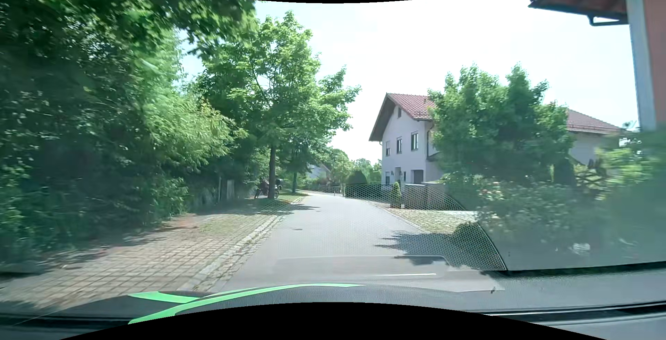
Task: Follow the waypoints while adhering to traffic rules and regulations
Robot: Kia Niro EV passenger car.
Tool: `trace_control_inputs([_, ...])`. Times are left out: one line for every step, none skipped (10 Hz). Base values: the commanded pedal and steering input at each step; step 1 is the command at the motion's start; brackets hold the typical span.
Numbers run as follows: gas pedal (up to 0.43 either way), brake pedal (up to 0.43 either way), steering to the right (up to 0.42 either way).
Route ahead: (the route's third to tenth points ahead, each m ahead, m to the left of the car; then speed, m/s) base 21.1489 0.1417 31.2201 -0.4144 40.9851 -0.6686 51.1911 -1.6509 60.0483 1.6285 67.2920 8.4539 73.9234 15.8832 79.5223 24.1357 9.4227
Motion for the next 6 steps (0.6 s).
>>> trace_control_inputs([0.047,0.0,-0.01])
trace_control_inputs([0.047,0.0,-0.01])
trace_control_inputs([0.039,0.0,-0.009])
trace_control_inputs([0.028,0.0,-0.008])
trace_control_inputs([0.0,0.0,-0.009])
trace_control_inputs([0.0,0.0,-0.009])
